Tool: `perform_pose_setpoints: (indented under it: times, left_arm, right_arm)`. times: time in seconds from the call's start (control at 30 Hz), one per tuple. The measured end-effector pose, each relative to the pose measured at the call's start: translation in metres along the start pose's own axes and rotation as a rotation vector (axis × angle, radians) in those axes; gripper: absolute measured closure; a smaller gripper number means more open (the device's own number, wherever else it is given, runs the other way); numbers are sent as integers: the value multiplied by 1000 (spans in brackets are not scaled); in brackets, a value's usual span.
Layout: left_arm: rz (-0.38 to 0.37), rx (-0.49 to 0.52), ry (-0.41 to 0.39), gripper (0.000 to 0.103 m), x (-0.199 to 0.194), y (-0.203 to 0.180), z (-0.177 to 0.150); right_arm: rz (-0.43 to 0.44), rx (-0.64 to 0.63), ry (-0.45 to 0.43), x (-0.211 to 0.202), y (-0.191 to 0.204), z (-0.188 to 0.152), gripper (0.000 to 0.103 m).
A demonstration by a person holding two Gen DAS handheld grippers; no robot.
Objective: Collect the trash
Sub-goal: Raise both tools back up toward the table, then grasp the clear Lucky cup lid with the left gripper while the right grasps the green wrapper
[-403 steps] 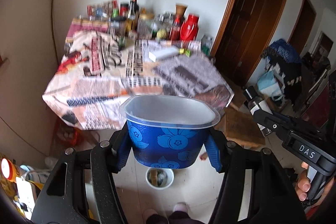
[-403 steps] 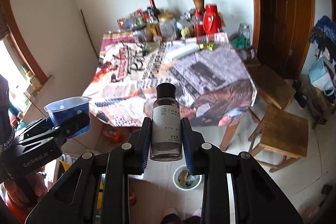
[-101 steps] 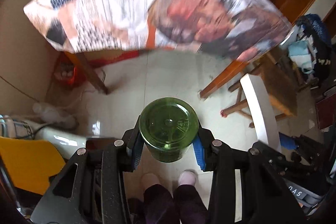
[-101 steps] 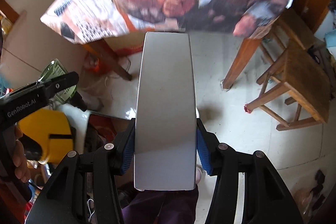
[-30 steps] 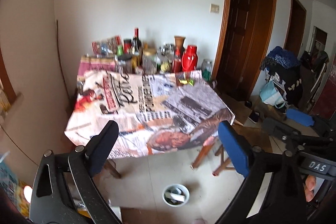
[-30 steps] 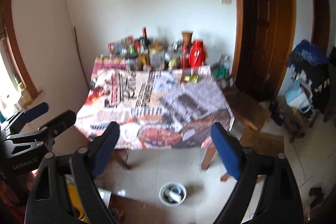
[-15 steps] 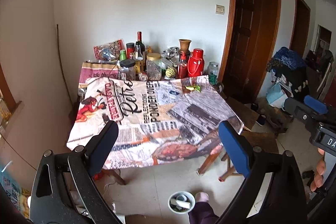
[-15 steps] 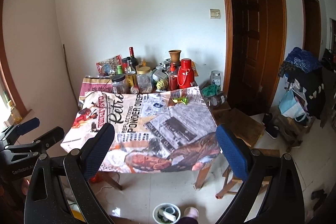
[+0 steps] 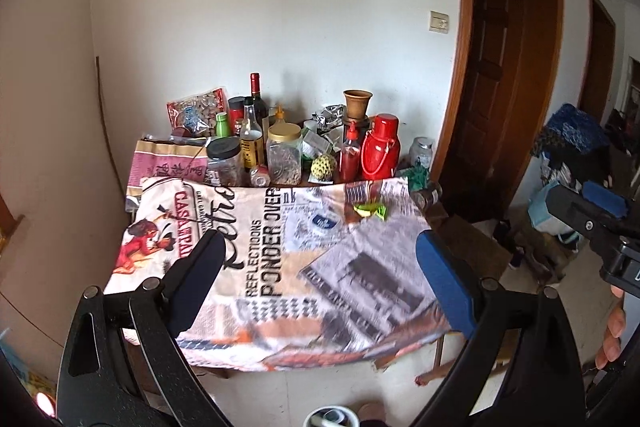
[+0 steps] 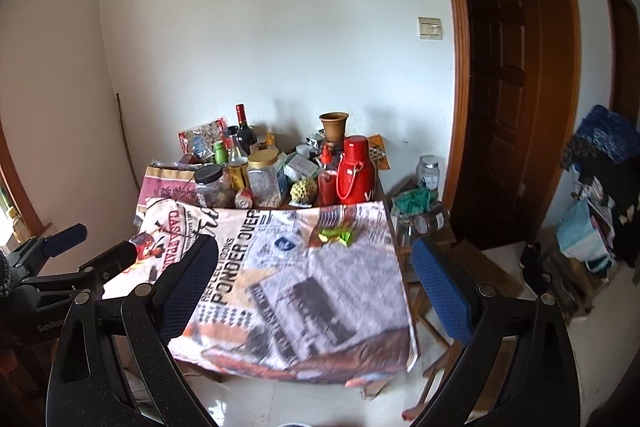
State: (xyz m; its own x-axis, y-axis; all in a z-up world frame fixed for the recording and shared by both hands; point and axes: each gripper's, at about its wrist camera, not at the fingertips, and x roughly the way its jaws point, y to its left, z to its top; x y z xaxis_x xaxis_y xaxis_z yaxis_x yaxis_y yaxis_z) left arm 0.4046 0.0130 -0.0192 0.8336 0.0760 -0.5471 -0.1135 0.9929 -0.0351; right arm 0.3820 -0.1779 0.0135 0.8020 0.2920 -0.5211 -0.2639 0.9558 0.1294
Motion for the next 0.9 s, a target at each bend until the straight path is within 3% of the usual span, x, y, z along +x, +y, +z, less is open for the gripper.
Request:
perform_pose_setpoints:
  times: [0.33,0.57,0.73,0.9]
  left_arm:
    - [-53,-116,51,7,80,-14,30]
    - [-21,13,70,7,133,-17,37]
    - [-104,72,133,7,186,-2,40]
    - [-165,121,243,7,251,17,42]
  right_arm:
    - [40,-2,66,73,-42,28,7]
    - [1,3,130,126,-45,31,7]
    - [-36,84,169,164,-47,27,7]
    - [-99,182,263,213,-52,19,7]
